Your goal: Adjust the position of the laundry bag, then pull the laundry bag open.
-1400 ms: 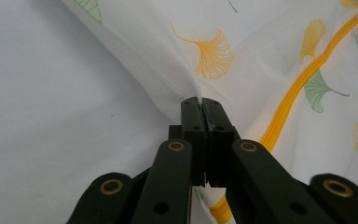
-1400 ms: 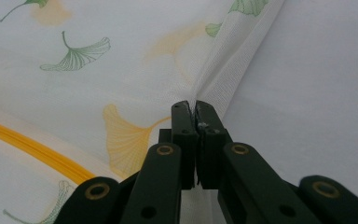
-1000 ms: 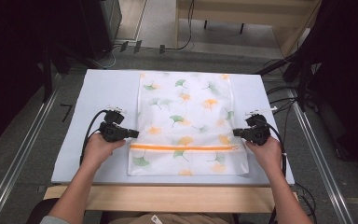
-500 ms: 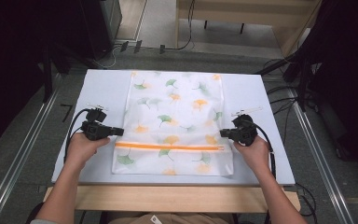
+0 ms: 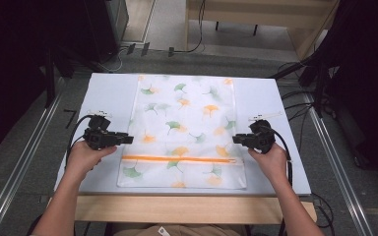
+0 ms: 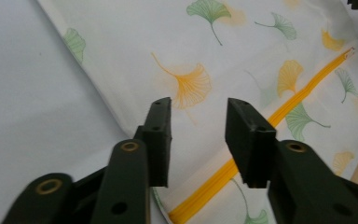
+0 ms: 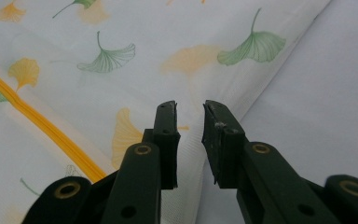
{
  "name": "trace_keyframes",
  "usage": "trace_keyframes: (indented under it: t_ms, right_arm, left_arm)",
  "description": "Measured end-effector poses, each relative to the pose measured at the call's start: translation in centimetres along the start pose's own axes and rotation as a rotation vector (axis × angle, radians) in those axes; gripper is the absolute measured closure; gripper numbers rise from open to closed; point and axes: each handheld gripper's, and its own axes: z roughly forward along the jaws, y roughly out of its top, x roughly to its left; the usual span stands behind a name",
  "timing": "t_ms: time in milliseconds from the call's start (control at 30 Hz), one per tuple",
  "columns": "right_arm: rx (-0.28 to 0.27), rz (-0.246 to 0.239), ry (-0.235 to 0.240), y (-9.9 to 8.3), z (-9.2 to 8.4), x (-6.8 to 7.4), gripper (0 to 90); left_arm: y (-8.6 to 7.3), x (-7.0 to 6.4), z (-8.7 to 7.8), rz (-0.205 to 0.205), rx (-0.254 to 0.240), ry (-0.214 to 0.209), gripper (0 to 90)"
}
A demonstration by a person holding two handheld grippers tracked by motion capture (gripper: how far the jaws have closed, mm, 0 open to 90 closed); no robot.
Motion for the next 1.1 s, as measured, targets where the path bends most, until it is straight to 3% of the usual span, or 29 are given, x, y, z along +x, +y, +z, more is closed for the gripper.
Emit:
trace_keyframes:
  t_ms: [33, 100, 133, 300, 367, 467, 533, 633, 700, 1100]
  right_arm:
    - [-0.010, -0.007, -0.006, 0.0, -0.2, 0.1, 76.6]
    - [-0.037, -0.009, 0.006, -0.1, -0.7, 0.1, 73.7]
    - [-0.045, -0.016, 0.011, -0.2, -0.9, 0.2, 71.9]
    - [-0.081, -0.060, 0.011, -1.0, -1.3, 0.5, 66.5]
    - [-0.066, -0.057, 0.011, -1.2, -1.5, 0.6, 64.9]
    - [-0.028, -0.069, 0.010, -1.6, -1.9, 0.9, 62.0]
    - [-0.031, -0.064, 0.012, -2.0, -2.3, 1.2, 56.4]
    - [-0.040, -0.069, 0.012, -2.5, -2.9, 1.5, 54.5]
    - [-0.044, -0.066, 0.017, -2.7, -3.1, 1.7, 54.0]
    - [-0.044, -0.070, 0.023, -3.4, -3.8, 2.2, 56.3]
  left_arm:
    - [0.0, -0.1, 0.0, 0.017, -0.002, 0.008, 56.2]
    - [0.1, -0.2, 0.1, -0.009, 0.015, 0.017, 41.6]
    - [0.2, -0.2, 0.2, -0.023, 0.016, 0.011, 39.4]
    - [0.3, -0.8, 0.1, 0.010, -0.001, -0.003, 31.2]
    - [0.4, -1.2, 0.2, 0.013, -0.015, 0.010, 27.2]
    - [0.4, -1.5, 0.3, 0.017, -0.011, 0.003, 27.6]
    - [0.4, -1.8, 0.4, 0.031, -0.006, -0.004, 27.7]
    - [0.5, -2.3, 0.5, 0.042, 0.001, -0.007, 35.3]
    - [0.5, -2.7, 0.5, 0.048, 0.010, -0.014, 39.3]
    - [0.9, -4.4, 1.7, 0.103, 0.013, -0.020, 40.0]
